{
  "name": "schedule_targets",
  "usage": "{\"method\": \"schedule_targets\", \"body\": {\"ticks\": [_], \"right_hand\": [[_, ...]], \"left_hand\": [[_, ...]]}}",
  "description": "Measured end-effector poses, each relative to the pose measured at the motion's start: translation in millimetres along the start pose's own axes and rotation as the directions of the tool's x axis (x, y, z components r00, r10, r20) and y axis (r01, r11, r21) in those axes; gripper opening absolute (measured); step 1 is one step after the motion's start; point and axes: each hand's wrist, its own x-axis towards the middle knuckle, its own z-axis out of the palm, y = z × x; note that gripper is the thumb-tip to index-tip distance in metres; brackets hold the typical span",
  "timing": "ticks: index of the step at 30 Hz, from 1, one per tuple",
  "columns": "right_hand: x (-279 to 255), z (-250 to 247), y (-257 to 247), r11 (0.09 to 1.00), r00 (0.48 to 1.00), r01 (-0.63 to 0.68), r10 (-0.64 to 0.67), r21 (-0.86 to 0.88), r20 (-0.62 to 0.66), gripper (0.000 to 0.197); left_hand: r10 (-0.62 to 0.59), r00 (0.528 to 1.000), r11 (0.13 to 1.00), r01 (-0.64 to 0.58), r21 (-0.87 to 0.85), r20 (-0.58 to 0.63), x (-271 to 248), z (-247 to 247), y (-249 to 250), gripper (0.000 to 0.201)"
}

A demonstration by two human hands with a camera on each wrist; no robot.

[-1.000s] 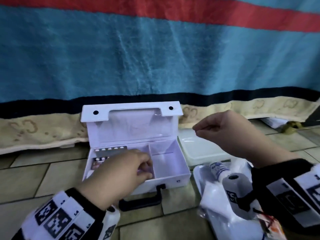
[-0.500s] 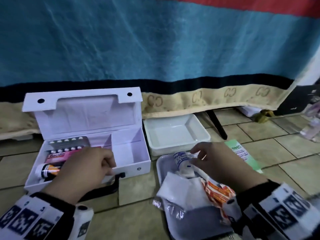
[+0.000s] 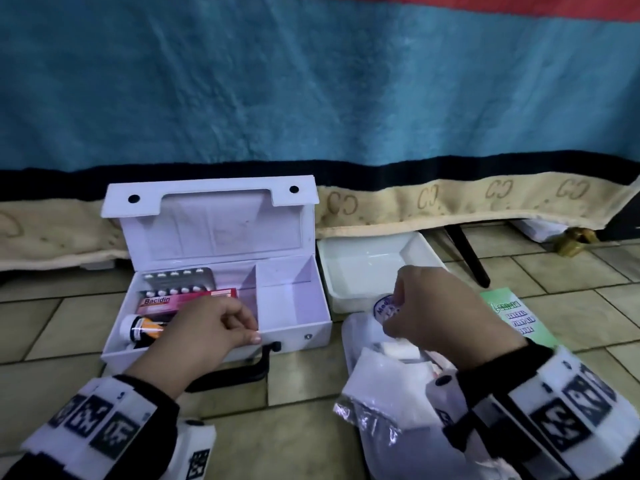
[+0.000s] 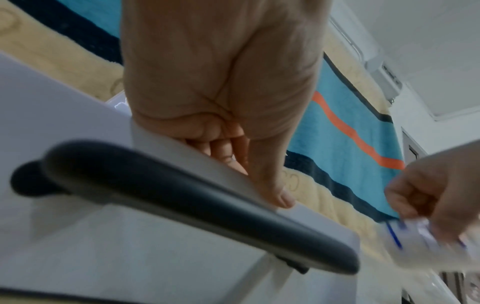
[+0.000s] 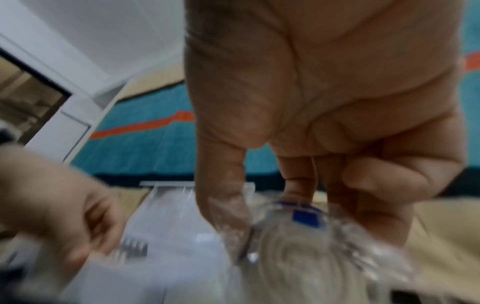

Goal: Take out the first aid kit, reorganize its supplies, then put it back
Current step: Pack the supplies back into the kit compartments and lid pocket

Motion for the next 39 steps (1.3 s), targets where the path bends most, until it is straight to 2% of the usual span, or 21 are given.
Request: {"method": "schedule_targets", "body": {"ticks": [2,5,7,10,15,20,22,24,26,28,29,31,33,35,37,39], "right_hand": [[-8,-16,-11,0.993,0.997,0.07,-0.066,0.094,-0.047,0.031],[-5,-15,-40,0.932,0.956,0.284,-0.257,0.226,-0.14,0.035],[6,0,-59,0.901,0.919,0.39,-0.366,0.192,-0.149,0.042],[21,28,-77,0.885,0.888,0.459,-0.458,0.072,-0.036,0.05],[32,49,-84,0.892,0.877,0.452,-0.443,-0.004,0.188,0.036],[33,46,-87,0.879,0.859,0.474,-0.45,-0.047,0.246,0.036],[31,41,-85,0.862,0.834,0.504,-0.471,-0.05,0.289,0.042],[30,33,-75,0.854,0.82,0.519,-0.506,0.025,0.267,0.053],[29,18,-58,0.884,0.875,0.447,-0.464,0.137,0.136,0.057],[26,-1,-37,0.913,0.925,0.374,-0.379,0.161,-0.004,0.044],[23,-8,-25,0.926,0.936,0.352,-0.351,0.133,-0.031,0.034],[14,-12,-8,0.948,0.947,0.318,-0.318,0.011,0.048,0.025],[3,2,2,0.95,0.941,0.295,-0.272,-0.097,0.199,0.039],[-2,23,6,0.953,0.926,0.285,-0.247,-0.099,0.284,0.057],[-1,40,8,0.949,0.918,0.297,-0.254,-0.103,0.305,0.069],[2,51,5,0.928,0.914,0.334,-0.277,-0.162,0.296,0.067]], "left_hand": [[0.002,1.0,1.0,-0.001,0.017,-0.007,-1,0,0,0.021],[-0.018,1.0,0.999,0.019,0.037,-0.015,-1,-2,0,0.015],[-0.019,1.0,0.999,0.019,0.048,-0.008,-2,-2,1,0.014],[-0.025,1.0,0.999,0.025,0.031,-0.001,-3,-4,3,0.014],[-0.025,1.0,1.0,0.025,0.004,-0.005,-2,-4,4,0.018],[-0.034,0.999,0.999,0.034,0.011,-0.012,-2,-4,4,0.02],[-0.034,0.999,0.999,0.035,0.014,-0.013,-3,-5,5,0.02],[-0.032,0.999,0.999,0.032,0.014,-0.012,-4,-5,6,0.021],[-0.03,0.999,0.999,0.03,0.019,-0.014,-4,-5,6,0.021],[-0.03,0.999,0.999,0.031,0.037,-0.016,-4,-5,7,0.02],[-0.03,0.999,0.999,0.031,0.043,-0.015,-4,-4,7,0.019],[-0.027,1.0,0.999,0.028,0.045,-0.01,-3,-4,7,0.019],[-0.028,1.0,0.998,0.028,0.051,-0.005,-3,-5,7,0.016],[-0.034,0.999,0.998,0.034,0.053,-0.005,-2,-5,6,0.013],[-0.036,0.999,0.998,0.036,0.055,-0.008,-1,-5,5,0.012],[-0.037,0.999,0.998,0.037,0.048,-0.006,-1,-5,5,0.012]]}}
